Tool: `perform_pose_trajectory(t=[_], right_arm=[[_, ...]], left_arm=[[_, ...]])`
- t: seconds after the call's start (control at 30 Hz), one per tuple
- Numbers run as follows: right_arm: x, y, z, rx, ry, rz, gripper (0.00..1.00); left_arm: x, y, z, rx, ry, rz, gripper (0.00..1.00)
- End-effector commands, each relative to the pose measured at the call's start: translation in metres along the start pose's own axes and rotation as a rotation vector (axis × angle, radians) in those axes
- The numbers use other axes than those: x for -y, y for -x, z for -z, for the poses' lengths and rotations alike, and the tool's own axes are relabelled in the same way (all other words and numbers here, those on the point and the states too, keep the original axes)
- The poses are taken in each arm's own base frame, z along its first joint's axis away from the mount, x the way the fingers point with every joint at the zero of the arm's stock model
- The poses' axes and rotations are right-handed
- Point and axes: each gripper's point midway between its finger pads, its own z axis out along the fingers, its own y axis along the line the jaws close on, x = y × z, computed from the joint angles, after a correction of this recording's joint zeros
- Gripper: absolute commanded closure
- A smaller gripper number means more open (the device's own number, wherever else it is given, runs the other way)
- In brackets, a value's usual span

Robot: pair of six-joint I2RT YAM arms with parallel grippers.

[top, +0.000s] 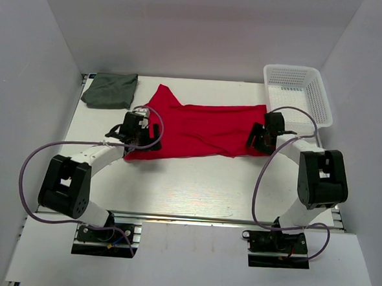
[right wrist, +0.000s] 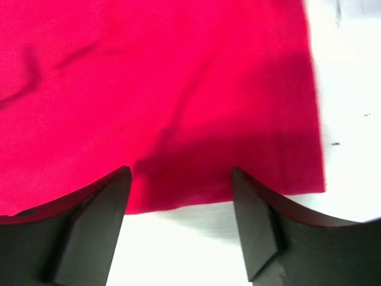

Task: Fold and stack the t-shirts
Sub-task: Fold the flattened tshirt in 1/3 of the way

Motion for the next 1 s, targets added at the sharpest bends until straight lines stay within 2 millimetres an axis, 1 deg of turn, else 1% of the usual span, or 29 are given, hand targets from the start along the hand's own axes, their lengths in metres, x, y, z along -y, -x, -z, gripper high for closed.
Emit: perform_pose_trajectory(t=[0.0, 0.03, 0.07, 0.1, 0.13, 0.17, 0.2, 0.23, 0.27, 0.3, 0.33, 0.37, 0.4, 0.43, 0.47, 0.5, 0.53, 0.57, 0.6, 0.63, 0.67, 0.7, 0.73, 0.77, 0.8, 0.83, 0.9, 0.93, 0.97], right_arm=[[0.014, 0.0, -0.01, -0.017, -0.017, -0.076, 0.28], [0.022, -0.003, -0.015, -0.034, -0.03, -0.096, 0.28], [0.025, -0.008, -0.019, -0.055, -0.035, -0.107, 0.28], [0.033, -0.008, -0.021, -0.063, -0.042, -0.146, 0.29], [0.039, -0.016, -0.023, -0.092, -0.062, -0.163, 0.29], [0.044, -0.018, -0.025, -0.105, -0.075, -0.175, 0.31], [0.057, -0.021, -0.024, -0.117, -0.109, -0.216, 0.32], [0.065, -0.026, -0.022, -0.132, -0.142, -0.227, 0.32], [0.07, -0.028, -0.021, -0.13, -0.158, -0.237, 0.32], [0.086, -0.023, -0.014, -0.108, -0.196, -0.283, 0.32], [0.094, -0.031, -0.01, -0.117, -0.232, -0.294, 0.32], [0.102, -0.034, -0.006, -0.123, -0.255, -0.315, 0.32], [0.105, -0.029, 0.001, -0.099, -0.261, -0.325, 0.32], [0.113, -0.035, 0.004, -0.102, -0.283, -0.343, 0.32], [0.115, -0.032, 0.009, -0.089, -0.283, -0.353, 0.32], [0.118, -0.035, 0.012, -0.091, -0.289, -0.361, 0.32], [0.12, -0.03, 0.02, -0.07, -0.289, -0.371, 0.32], [0.119, -0.032, 0.022, -0.071, -0.283, -0.366, 0.31], [0.117, -0.031, 0.024, -0.064, -0.266, -0.365, 0.31], [0.111, -0.021, 0.033, -0.026, -0.235, -0.351, 0.31], [0.106, -0.025, 0.034, -0.035, -0.203, -0.342, 0.29], [0.102, -0.02, 0.035, -0.01, -0.177, -0.327, 0.29], [0.095, -0.013, 0.043, 0.015, -0.136, -0.309, 0.28], [0.093, -0.012, 0.045, 0.017, -0.126, -0.308, 0.28], [0.09, -0.009, 0.05, 0.033, -0.113, -0.294, 0.28], [0.087, -0.005, 0.054, 0.044, -0.098, -0.289, 0.27], [0.084, 0.0, 0.059, 0.064, -0.082, -0.275, 0.27], [0.082, 0.002, 0.06, 0.068, -0.074, -0.272, 0.27], [0.072, 0.006, 0.064, 0.076, -0.02, -0.252, 0.27]], left_arm=[[-0.034, -0.017, 0.008, -0.01, 0.131, 0.052, 0.0], [-0.032, -0.021, 0.007, -0.016, 0.109, 0.052, 0.0], [-0.035, -0.022, 0.005, -0.011, 0.114, 0.059, 0.0], [-0.041, -0.028, 0.0, -0.028, 0.126, 0.067, 0.0], [-0.043, -0.034, -0.004, -0.049, 0.134, 0.077, 0.0], [-0.056, -0.049, -0.012, -0.107, 0.17, 0.107, 0.0], [-0.057, -0.05, -0.016, -0.128, 0.177, 0.108, 0.0], [-0.065, -0.058, -0.017, -0.166, 0.2, 0.124, 0.0], [-0.066, -0.062, -0.019, -0.182, 0.206, 0.125, 0.02], [-0.073, -0.063, -0.02, -0.19, 0.209, 0.148, 0.03], [-0.076, -0.065, -0.019, -0.198, 0.218, 0.156, 0.06], [-0.079, -0.064, -0.018, -0.195, 0.223, 0.165, 0.08], [-0.088, -0.065, -0.016, -0.2, 0.25, 0.179, 0.08], [-0.092, -0.064, -0.013, -0.2, 0.265, 0.186, 0.08], [-0.095, -0.064, -0.012, -0.198, 0.27, 0.193, 0.08], [-0.095, -0.067, -0.011, -0.211, 0.274, 0.194, 0.09], [-0.098, -0.066, -0.008, -0.209, 0.28, 0.204, 0.09], [-0.094, -0.071, -0.008, -0.226, 0.252, 0.21, 0.09], [-0.093, -0.068, -0.007, -0.217, 0.242, 0.218, 0.1], [-0.091, -0.068, -0.007, -0.22, 0.232, 0.22, 0.1], [-0.089, -0.067, -0.004, -0.218, 0.22, 0.221, 0.1], [-0.083, -0.063, 0.001, -0.211, 0.196, 0.222, 0.09], [-0.082, -0.058, 0.004, -0.192, 0.19, 0.22, 0.07], [-0.075, -0.056, 0.008, -0.184, 0.171, 0.211, 0.02], [-0.07, -0.047, 0.012, -0.152, 0.149, 0.208, 0.0], [-0.061, -0.034, 0.02, -0.1, 0.128, 0.222, 0.0], [-0.054, -0.022, 0.03, -0.053, 0.098, 0.225, 0.0], [-0.049, -0.012, 0.035, -0.023, 0.079, 0.23, 0.0], [-0.046, -0.005, 0.042, 0.008, 0.068, 0.225, 0.0]])
